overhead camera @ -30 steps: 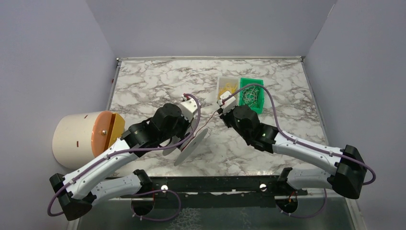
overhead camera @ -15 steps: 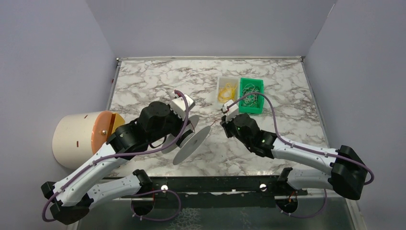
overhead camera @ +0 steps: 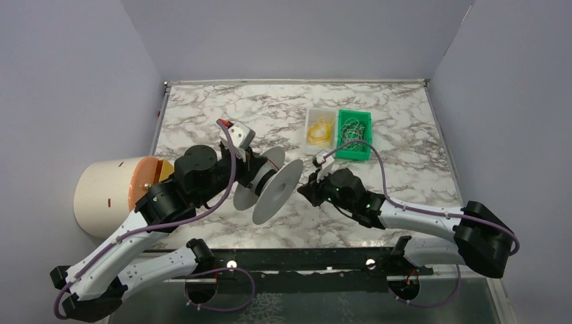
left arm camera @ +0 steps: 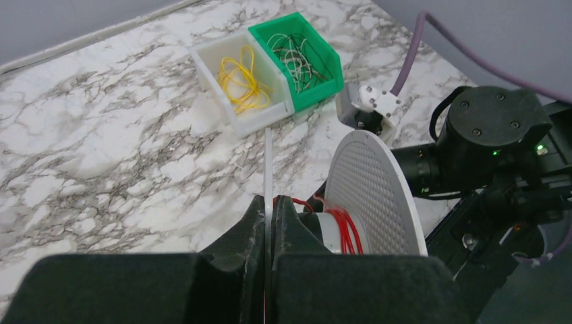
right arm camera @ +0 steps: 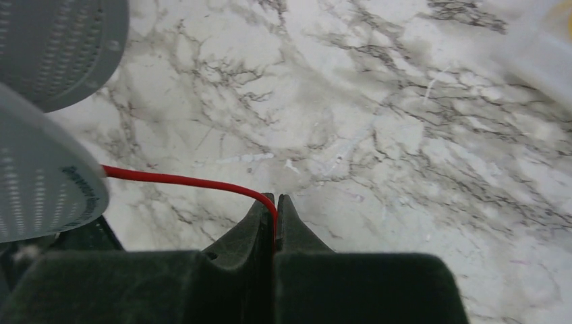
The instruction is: Wrap the cables
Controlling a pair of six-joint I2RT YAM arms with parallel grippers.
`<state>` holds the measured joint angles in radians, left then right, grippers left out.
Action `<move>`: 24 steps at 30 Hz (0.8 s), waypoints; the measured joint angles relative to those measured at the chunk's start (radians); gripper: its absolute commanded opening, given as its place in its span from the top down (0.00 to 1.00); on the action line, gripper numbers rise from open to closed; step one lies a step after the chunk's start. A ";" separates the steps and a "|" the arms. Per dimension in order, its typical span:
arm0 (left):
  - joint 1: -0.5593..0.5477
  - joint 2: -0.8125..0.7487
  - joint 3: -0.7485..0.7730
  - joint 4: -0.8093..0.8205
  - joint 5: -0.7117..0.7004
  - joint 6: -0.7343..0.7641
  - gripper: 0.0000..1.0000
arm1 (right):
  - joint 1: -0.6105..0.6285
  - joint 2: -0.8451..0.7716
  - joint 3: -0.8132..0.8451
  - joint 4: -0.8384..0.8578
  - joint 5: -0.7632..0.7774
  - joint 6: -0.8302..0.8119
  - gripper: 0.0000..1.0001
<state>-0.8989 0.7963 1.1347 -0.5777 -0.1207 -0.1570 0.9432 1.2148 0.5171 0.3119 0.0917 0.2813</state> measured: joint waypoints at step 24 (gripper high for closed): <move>-0.006 0.056 -0.121 0.365 -0.329 -0.114 1.00 | 0.054 0.080 -0.080 0.385 -0.216 0.354 0.92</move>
<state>-0.9054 0.8528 1.0142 -0.2131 -0.4500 -0.2707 0.9970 1.2949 0.4366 0.6964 -0.1242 0.6357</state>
